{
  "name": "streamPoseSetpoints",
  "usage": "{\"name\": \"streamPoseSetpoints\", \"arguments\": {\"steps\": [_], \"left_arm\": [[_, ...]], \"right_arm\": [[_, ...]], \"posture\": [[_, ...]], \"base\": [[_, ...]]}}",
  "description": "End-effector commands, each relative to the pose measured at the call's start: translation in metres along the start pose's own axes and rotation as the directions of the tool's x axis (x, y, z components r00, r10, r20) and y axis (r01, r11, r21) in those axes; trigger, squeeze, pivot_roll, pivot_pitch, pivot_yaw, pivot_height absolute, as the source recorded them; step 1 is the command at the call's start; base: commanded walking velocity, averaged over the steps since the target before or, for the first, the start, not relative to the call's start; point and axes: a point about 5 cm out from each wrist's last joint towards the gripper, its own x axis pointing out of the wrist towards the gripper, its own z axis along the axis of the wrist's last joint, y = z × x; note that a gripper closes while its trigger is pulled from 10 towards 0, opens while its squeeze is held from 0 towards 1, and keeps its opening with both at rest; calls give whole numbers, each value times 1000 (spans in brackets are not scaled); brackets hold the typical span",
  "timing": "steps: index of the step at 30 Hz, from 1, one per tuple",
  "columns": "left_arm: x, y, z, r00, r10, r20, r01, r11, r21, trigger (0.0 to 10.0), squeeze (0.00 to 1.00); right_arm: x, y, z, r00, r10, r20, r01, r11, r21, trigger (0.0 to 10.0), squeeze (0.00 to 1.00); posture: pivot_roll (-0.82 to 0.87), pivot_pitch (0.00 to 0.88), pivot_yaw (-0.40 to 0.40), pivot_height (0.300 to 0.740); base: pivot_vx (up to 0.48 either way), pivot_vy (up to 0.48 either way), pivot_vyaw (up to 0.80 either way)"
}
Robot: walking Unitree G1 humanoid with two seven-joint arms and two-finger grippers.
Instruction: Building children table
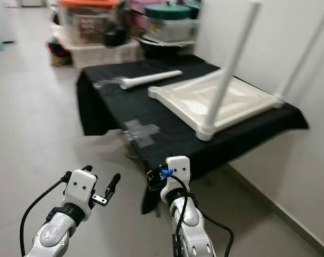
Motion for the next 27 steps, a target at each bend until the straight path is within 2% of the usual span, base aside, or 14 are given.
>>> {"name": "streamPoseSetpoints", "arguments": {"steps": [1, 8, 11, 23, 27], "left_arm": [[-2, 2, -3, 1000, -3, -15, 3, 1000, -1, 10000, 0], [-1, 3, -4, 1000, -4, -23, 4, 1000, -9, 10000, 0], [-1, 3, -4, 1000, -3, -25, 3, 1000, -9, 10000, 0], [-1, 2, -4, 999, -14, -34, 14, 1000, -14, 10000, 0], [-1, 2, -4, 999, -19, -33, 18, 1000, -9, 10000, 0]], "right_arm": [[-1, 4, -2, 1000, 5, -6, -5, 1000, 3, 10000, 0], [-2, 4, -2, 1000, -5, -2, 5, 1000, 2, 10000, 0], [-2, 3, -2, 1000, -7, -2, 7, 1000, 4, 10000, 0], [-2, 4, -2, 1000, -2, -3, 2, 1000, -9, 10000, 0], [-2, 5, -1, 1000, 3, 8, -3, 1000, -13, 10000, 0]], "posture": [[56, 3, -49, 740], [55, 6, -48, 740], [55, 6, -46, 740], [55, 6, -49, 740], [56, 5, -46, 740]], "base": [[0, 0, -800], [0, 0, -791], [0, 287, -788], [0, 468, -779], [0, 480, 0]]}}
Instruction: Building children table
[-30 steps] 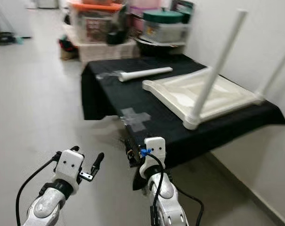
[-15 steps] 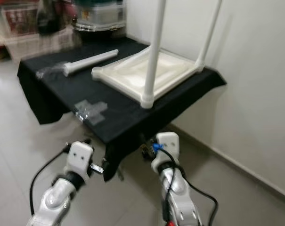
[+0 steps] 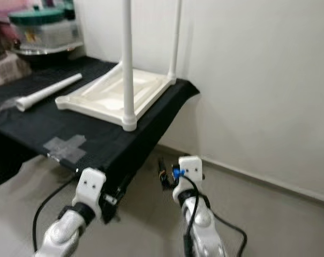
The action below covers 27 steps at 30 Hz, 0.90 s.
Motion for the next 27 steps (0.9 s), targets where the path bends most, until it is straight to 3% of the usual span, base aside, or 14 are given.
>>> {"name": "streamPoseSetpoints", "arguments": {"steps": [1, 20, 27], "left_arm": [[-3, 4, -5, 1000, 7, -24, -7, 1000, 11, 10000, 0], [-3, 6, -3, 1000, 11, -19, -10, 1000, 12, 10000, 0], [-3, 5, -1, 1000, 9, -7, -9, 1000, 27, 10000, 0]], "right_arm": [[1, 6, 1, 1000, 15, 8, -15, 1000, -6, 10000, 0], [1, 7, 3, 1000, 16, 20, -16, 1000, 1, 10000, 0], [4, 4, 11, 998, 13, 59, -13, 1000, 14, 10000, 0]], "posture": [[56, 6, -45, 740], [57, 20, -43, 740], [57, 22, -41, 740]], "base": [[0, 480, 0], [0, 476, 0], [404, 149, 0]]}}
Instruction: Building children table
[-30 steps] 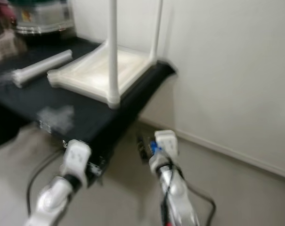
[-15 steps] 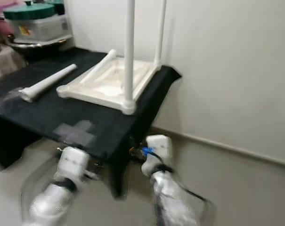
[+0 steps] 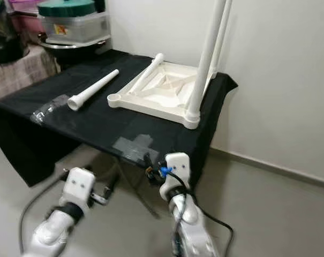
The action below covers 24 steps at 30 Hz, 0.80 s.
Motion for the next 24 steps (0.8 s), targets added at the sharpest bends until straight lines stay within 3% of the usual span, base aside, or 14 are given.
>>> {"name": "streamPoseSetpoints", "arguments": {"steps": [1, 3, 7, 10, 24], "left_arm": [[-1, 5, 2, 1000, 14, 7, -14, 1000, 21, 10000, 0], [-1, 5, 2, 1000, 14, 7, -14, 1000, 22, 10000, 0], [-1, 6, 1, 1000, 18, -3, -18, 1000, 16, 10000, 0], [-1, 6, 1, 1000, 14, -3, -14, 1000, -2, 10000, 0], [-1, 8, 1, 999, 34, -7, -34, 999, -10, 10000, 0]], "right_arm": [[6, 1, 14, 998, 8, 68, -9, 1000, 13, 10000, 0], [7, 0, 16, 997, 6, 78, -7, 1000, 13, 10000, 0], [17, -17, 24, 993, -63, 101, 64, 998, -8, 10000, 0], [18, -19, 26, 992, -73, 107, 74, 997, -8, 10000, 0], [19, -11, 30, 991, -30, 128, 32, 999, -9, 10000, 0]], "posture": [[57, 22, -41, 740], [57, 22, -41, 740], [58, 25, -40, 740], [60, 27, -42, 740], [61, 17, -45, 740]], "base": [[480, 0, 0], [480, 0, 0], [456, 0, 0], [0, 0, -237], [0, 0, -726]]}}
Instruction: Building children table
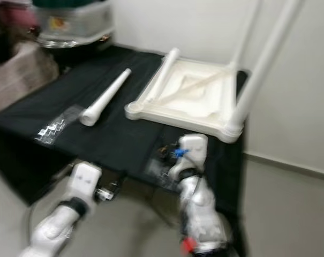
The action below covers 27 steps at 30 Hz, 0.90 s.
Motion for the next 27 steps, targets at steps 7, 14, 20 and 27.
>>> {"name": "streamPoseSetpoints", "arguments": {"steps": [7, 14, 20, 27], "left_arm": [[0, -5, -3, 1000, -9, -14, 8, 1000, -27, 10000, 0], [0, -4, -2, 1000, 0, -7, 0, 1000, -16, 10000, 0], [0, -5, -3, 1000, -7, -11, 6, 1000, -17, 10000, 0], [1, -4, -3, 1000, 0, -13, 0, 999, -32, 10000, 0]], "right_arm": [[2, -7, -1, 1000, -5, -4, 5, 1000, -22, 10000, 0], [-1, 0, -3, 1000, 22, 3, -22, 999, -30, 10000, 0], [0, 1, -3, 999, 37, 4, -37, 999, -21, 10000, 0], [4, -3, 1, 999, 48, 19, -47, 998, -34, 10000, 0]], "posture": [[62, 10, -47, 740], [60, 2, -44, 740], [60, 0, -45, 740], [62, 8, -46, 740]], "base": [[0, 0, -352], [136, 0, -229], [453, 0, 0], [301, 0, 0]]}}
